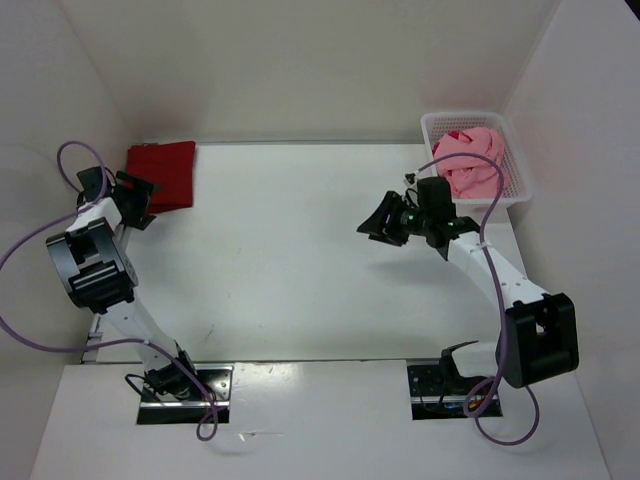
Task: Fold and stack the t-shirts
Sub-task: Put the neatly folded tshirt into the corner of the board with the left arm, then grab crumpled tshirt from bin with the right arm
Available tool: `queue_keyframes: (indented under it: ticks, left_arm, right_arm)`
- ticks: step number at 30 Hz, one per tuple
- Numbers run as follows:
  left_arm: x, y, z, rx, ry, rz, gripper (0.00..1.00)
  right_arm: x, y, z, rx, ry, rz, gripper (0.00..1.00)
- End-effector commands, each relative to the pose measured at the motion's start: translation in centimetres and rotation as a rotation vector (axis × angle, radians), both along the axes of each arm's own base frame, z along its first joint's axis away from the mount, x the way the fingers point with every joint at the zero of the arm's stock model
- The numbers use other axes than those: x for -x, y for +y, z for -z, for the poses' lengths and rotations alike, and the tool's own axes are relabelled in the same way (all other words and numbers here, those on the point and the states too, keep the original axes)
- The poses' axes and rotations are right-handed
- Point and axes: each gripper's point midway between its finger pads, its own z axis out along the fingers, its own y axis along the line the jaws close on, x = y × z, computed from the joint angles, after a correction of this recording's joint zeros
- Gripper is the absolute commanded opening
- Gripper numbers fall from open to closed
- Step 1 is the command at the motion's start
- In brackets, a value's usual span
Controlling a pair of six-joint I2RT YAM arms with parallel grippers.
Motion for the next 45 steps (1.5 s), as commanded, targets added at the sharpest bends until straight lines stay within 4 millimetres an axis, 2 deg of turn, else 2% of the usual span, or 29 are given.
queue_keyframes:
  ticks: [1, 3, 4, 7, 8, 9, 10, 11, 12, 13, 15, 16, 17, 18, 19, 20, 21, 22, 23, 25, 28, 30, 32, 33, 35, 36, 40, 43, 45]
  left_arm:
    - [0.2, -1.0, -4.2, -0.038, -0.101, 0.022, 0.93]
    - [1.6, -2.2, -3.3, -0.017, -0.076, 0.025, 0.93]
    - [2.0, -2.8, -3.9, -0.031, -0.075, 0.023, 0.93]
    - [3.5, -5.4, -4.2, -0.058, -0.062, 0.067, 0.91]
    - [3.9, -6.0, -4.1, -0.067, -0.058, 0.070, 0.91]
    - [4.0, -7.9, -4.4, -0.068, -0.064, 0.110, 0.87]
    - [4.3, -8.8, -5.5, -0.089, -0.087, 0.120, 0.86]
    - [4.9, -9.6, -5.2, -0.101, -0.072, 0.136, 0.84]
    - [5.0, -11.6, -6.4, -0.112, -0.104, 0.179, 0.80]
    - [5.1, -12.8, -6.7, -0.122, -0.114, 0.213, 0.77]
    - [5.5, -15.6, -8.3, -0.138, -0.150, 0.282, 0.72]
    - [6.1, -19.0, -8.3, -0.131, -0.160, 0.376, 0.71]
    - [6.5, -21.1, -8.7, -0.113, -0.181, 0.437, 0.71]
    - [6.9, -22.7, -9.4, -0.119, -0.206, 0.488, 0.71]
    - [8.1, -25.4, -8.6, -0.108, -0.195, 0.569, 0.71]
    - [8.9, -27.2, -8.7, -0.081, -0.209, 0.629, 0.71]
    - [9.7, -28.4, -8.5, -0.074, -0.214, 0.682, 0.71]
    - [10.8, -30.5, -8.1, -0.073, -0.212, 0.754, 0.71]
    - [11.8, -31.4, -7.7, -0.066, -0.204, 0.794, 0.72]
    - [13.2, -33.2, -7.1, -0.063, -0.190, 0.867, 0.72]
    - [14.4, -33.8, -6.2, -0.065, -0.174, 0.911, 0.73]
    - [14.6, -33.9, -6.6, -0.061, -0.185, 0.918, 0.73]
    - [14.8, -34.3, -6.3, -0.060, -0.181, 0.940, 0.73]
    - [14.5, -34.3, -6.2, -0.067, -0.181, 0.947, 0.73]
    - [14.3, -34.5, -6.2, -0.059, -0.177, 0.954, 0.73]
    - [14.2, -34.5, -5.7, -0.056, -0.163, 0.955, 0.73]
    - [14.4, -34.9, -5.3, -0.052, -0.152, 0.966, 0.73]
    - [14.3, -34.9, -5.1, -0.043, -0.140, 0.960, 0.73]
    - [14.3, -34.9, -5.1, -0.043, -0.140, 0.960, 0.73]
  right_arm:
    - [-0.8, 0.3, -0.5, -0.006, -0.029, -0.025, 0.54]
    - [-1.8, 0.1, -1.3, 0.008, -0.057, 0.000, 0.54]
    - [-2.3, 0.0, -1.3, 0.010, -0.052, 0.024, 0.54]
    - [-5.5, -1.3, -2.9, 0.052, -0.101, 0.140, 0.35]
    - [-7.2, -2.2, -3.5, 0.072, -0.110, 0.187, 0.27]
    - [-8.6, -3.2, -4.1, 0.082, -0.120, 0.243, 0.14]
    - [-9.8, -4.6, -4.3, 0.098, -0.123, 0.292, 0.11]
    - [-11.8, -5.5, -5.2, 0.119, -0.141, 0.342, 0.10]
    - [-13.3, -7.5, -5.4, 0.185, -0.159, 0.426, 0.08]
    - [-14.3, -9.0, -5.5, 0.248, -0.181, 0.460, 0.08]
    - [-17.3, -13.8, -6.7, 0.347, -0.220, 0.615, 0.08]
    - [-18.4, -15.5, -7.9, 0.368, -0.249, 0.659, 0.10]
    - [-19.4, -18.7, -6.7, 0.411, -0.221, 0.722, 0.13]
    - [-20.0, -20.9, -6.4, 0.447, -0.216, 0.772, 0.24]
    - [-20.7, -22.7, -7.1, 0.453, -0.221, 0.813, 0.30]
    - [-21.2, -25.4, -5.2, 0.474, -0.170, 0.852, 0.34]
    - [-21.5, -26.7, -4.6, 0.487, -0.156, 0.879, 0.42]
    - [-22.1, -27.9, -4.8, 0.487, -0.158, 0.901, 0.46]
    - [-22.2, -29.3, -3.8, 0.497, -0.129, 0.919, 0.50]
    - [-23.3, -30.2, -1.0, 0.513, -0.075, 0.919, 0.60]
    - [-24.8, -30.6, 2.2, 0.491, -0.022, 0.883, 0.71]
    - [-25.8, -30.3, 3.9, 0.473, 0.011, 0.863, 0.72]
    - [-26.6, -29.1, 4.8, 0.414, 0.015, 0.811, 0.72]
    - [-27.5, -28.7, 4.1, 0.386, -0.016, 0.793, 0.72]
    - [-28.1, -27.9, 5.1, 0.346, 0.000, 0.759, 0.71]
    - [-28.8, -27.6, 4.5, 0.319, -0.028, 0.760, 0.67]
    - [-29.4, -27.3, 4.7, 0.287, -0.033, 0.759, 0.50]
    - [-29.4, -27.1, 4.7, 0.280, -0.033, 0.750, 0.49]
    - [-29.6, -27.3, 3.2, 0.280, -0.068, 0.764, 0.56]
